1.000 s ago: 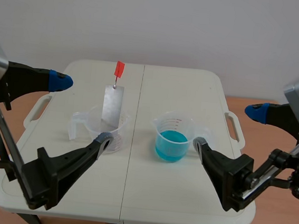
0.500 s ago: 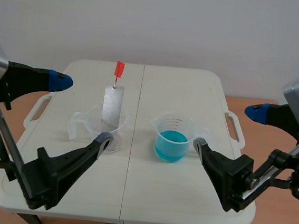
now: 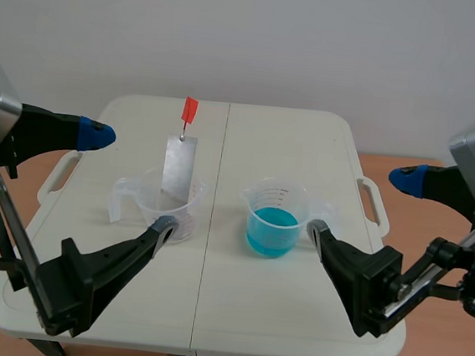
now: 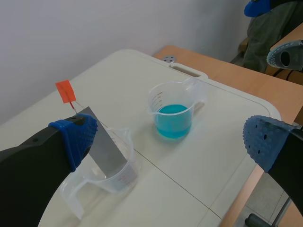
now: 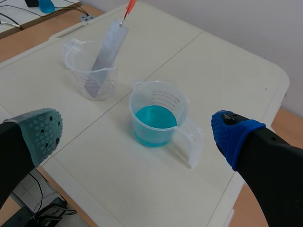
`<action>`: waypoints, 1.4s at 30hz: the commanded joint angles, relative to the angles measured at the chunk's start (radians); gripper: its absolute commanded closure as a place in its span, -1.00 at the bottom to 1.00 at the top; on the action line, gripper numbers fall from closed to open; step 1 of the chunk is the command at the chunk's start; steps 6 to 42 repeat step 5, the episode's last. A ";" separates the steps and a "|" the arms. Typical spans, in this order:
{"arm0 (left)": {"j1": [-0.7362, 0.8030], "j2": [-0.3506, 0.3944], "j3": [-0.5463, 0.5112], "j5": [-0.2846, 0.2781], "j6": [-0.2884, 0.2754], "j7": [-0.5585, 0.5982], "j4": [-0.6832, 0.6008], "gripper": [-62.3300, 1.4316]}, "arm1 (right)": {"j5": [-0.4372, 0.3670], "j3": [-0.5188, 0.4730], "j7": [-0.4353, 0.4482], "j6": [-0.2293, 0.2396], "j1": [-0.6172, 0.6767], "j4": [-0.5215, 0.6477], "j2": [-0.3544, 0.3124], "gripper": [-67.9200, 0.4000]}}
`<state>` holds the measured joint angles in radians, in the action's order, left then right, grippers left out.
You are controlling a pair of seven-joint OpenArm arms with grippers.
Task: Hold the metal plate by the orange handle, dip it into the blue solution, take it out and point at it, then put the plate back in the beaker on the left.
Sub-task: 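Return to the home posture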
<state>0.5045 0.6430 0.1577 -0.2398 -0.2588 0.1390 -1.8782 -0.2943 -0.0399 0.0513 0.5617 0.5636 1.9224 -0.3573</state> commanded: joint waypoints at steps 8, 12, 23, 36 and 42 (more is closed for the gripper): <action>0.008 0.000 -0.006 -0.006 0.002 0.018 -0.019 -1.00 | -0.004 -0.006 0.011 -0.001 0.001 0.011 -0.003 -0.95; 0.008 0.000 -0.006 -0.006 0.002 0.018 -0.019 -1.00 | -0.004 -0.006 0.011 -0.001 0.001 0.011 -0.003 -0.95; 0.008 0.000 -0.006 -0.006 0.002 0.018 -0.019 -1.00 | -0.004 -0.006 0.011 -0.001 0.001 0.011 -0.003 -0.95; 0.008 0.000 -0.006 -0.006 0.002 0.018 -0.019 -1.00 | -0.004 -0.006 0.011 -0.001 0.001 0.011 -0.003 -0.95; 0.008 0.000 -0.006 -0.006 0.002 0.018 -0.019 -1.00 | -0.004 -0.006 0.011 -0.001 0.001 0.011 -0.003 -0.95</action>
